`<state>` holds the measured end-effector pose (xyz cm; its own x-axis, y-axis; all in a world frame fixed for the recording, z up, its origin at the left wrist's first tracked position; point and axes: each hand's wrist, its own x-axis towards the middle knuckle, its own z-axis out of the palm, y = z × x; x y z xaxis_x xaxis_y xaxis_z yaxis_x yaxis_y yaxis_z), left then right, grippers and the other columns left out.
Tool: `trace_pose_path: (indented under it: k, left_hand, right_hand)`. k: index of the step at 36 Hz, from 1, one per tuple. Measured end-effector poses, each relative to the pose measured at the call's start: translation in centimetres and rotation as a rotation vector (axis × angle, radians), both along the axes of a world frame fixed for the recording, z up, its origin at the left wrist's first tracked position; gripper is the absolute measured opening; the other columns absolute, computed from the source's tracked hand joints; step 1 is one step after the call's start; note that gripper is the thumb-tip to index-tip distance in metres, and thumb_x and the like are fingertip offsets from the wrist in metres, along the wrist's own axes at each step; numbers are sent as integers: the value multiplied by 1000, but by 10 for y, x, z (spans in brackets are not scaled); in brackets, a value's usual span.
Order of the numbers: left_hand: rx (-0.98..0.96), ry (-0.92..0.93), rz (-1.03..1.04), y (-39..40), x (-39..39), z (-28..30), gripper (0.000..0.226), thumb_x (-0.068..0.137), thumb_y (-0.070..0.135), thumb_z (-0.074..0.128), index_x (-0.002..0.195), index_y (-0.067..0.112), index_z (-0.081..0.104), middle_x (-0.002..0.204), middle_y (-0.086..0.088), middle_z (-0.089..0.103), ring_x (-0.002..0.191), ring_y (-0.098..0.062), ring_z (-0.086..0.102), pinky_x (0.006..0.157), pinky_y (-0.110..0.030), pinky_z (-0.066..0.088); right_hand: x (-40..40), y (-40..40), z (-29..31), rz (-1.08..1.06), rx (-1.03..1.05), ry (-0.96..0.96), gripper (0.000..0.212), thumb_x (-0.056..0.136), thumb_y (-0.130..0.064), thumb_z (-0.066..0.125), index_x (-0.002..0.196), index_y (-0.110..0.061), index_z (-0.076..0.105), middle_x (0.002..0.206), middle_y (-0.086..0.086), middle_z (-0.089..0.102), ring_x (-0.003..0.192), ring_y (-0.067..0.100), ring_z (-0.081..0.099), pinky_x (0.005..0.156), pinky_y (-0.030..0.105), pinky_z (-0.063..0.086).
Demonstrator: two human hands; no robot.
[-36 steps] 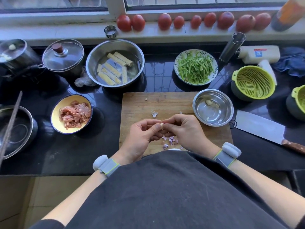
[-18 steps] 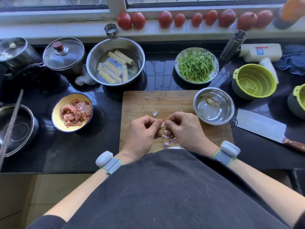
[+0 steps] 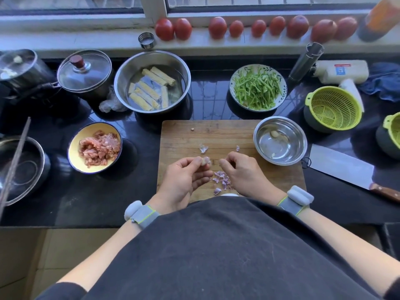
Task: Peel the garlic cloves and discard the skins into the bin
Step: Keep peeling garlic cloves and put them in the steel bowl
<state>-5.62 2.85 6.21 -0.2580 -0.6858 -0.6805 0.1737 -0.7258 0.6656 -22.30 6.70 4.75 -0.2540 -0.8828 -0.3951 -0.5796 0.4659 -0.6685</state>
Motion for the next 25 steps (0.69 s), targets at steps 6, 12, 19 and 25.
trace_pose_path:
  k: [6,12,19,25]
  left_hand:
    - [67,21,-8,2,2,-8,14,98,15,61,102,2,63,82,-12,73,73,-22,72,66,-27,61]
    - [-176,-84,-111,6,-6,-6,11,98,7,60,94,-1,64,79,-17,73,69,-22,73,64,-26,60]
    - [-215,-94,-142,7,-5,-7,12,97,7,61,93,-2,68,79,-17,72,67,-23,70,65,-28,60]
    - [-339,-201,-164,5,-6,-3,19,100,10,59,93,-1,72,76,-15,71,66,-24,67,64,-31,58]
  right_hand:
    - [-1,4,5,-57,57,-340,27,93,-19,71,119,-19,67,102,3,68,73,11,66,66,33,59]
    - [7,-2,14,-127,-55,-479,20,87,-23,79,87,-5,73,68,9,68,55,14,58,52,26,50]
    - [2,-1,14,-118,-27,-588,16,92,-11,72,84,2,68,66,13,65,55,20,57,51,30,48]
    - [3,-5,13,65,-103,-149,36,101,-29,57,67,-16,58,60,-3,60,53,5,49,57,25,41]
